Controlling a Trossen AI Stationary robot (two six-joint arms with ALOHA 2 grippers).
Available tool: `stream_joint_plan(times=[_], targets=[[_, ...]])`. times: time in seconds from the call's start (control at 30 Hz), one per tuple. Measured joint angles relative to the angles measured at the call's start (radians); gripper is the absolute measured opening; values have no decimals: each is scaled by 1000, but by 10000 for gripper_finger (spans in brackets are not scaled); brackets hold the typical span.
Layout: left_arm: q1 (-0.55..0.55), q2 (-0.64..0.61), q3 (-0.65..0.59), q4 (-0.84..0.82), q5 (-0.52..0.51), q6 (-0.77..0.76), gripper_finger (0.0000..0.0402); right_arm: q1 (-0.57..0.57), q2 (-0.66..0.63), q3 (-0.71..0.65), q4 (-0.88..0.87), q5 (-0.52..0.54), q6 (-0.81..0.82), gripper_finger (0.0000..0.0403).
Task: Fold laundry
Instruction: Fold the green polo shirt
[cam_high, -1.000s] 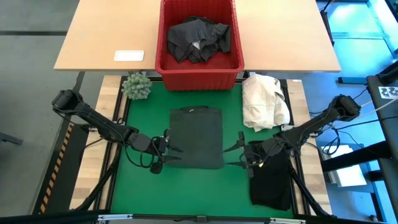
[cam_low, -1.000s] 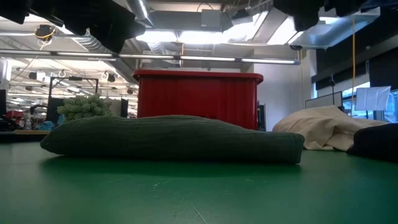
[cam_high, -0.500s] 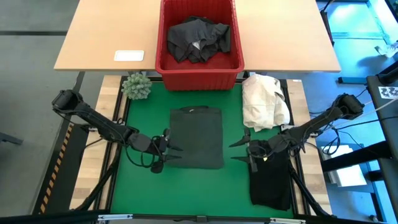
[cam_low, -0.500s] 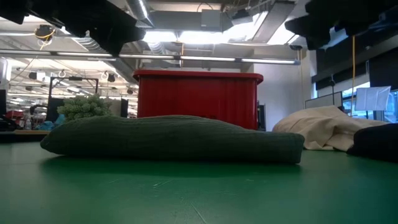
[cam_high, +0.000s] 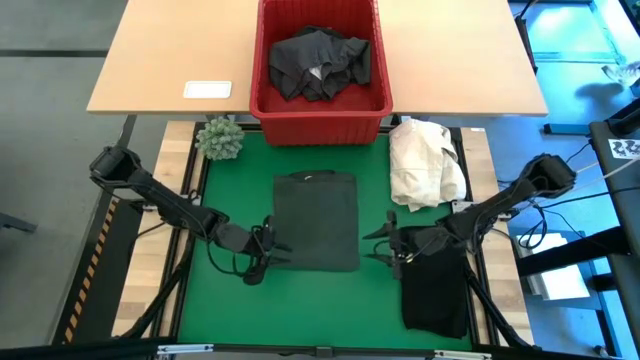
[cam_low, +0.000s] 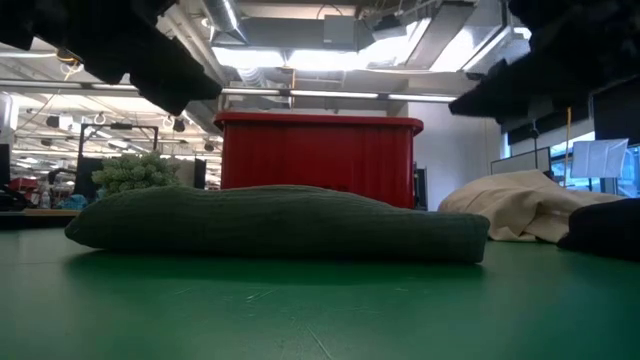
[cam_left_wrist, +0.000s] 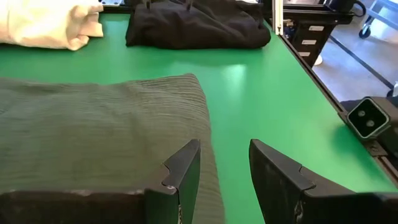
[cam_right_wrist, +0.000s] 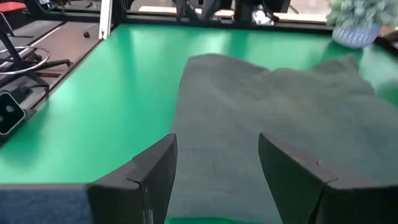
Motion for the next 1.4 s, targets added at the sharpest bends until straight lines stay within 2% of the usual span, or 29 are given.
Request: stream_joint_plan(times=[0.17, 0.43, 0.57, 0.87, 1.0, 1.17, 1.4], targets=[[0, 0, 0, 0, 6, -13, 131, 0, 47, 0, 47, -1, 11, 225], [0, 0, 0, 0, 9, 13, 131, 0, 49, 0, 106, 9, -15, 225], [1, 0, 0, 0, 68, 13, 131, 1, 49, 0, 125, 7, -35, 225], [1, 0, 0, 1, 44, 9, 131, 1, 49, 0, 175, 7, -31, 225], [2, 0, 0, 0, 68, 13, 131, 1, 49, 0, 164, 7, -35, 225], [2, 0, 0, -37, 108, 13, 132, 1, 49, 0, 163, -56, -34, 225], [2, 1, 0, -52, 135, -37, 164, -1, 49, 1, 161, -49, -42, 225]])
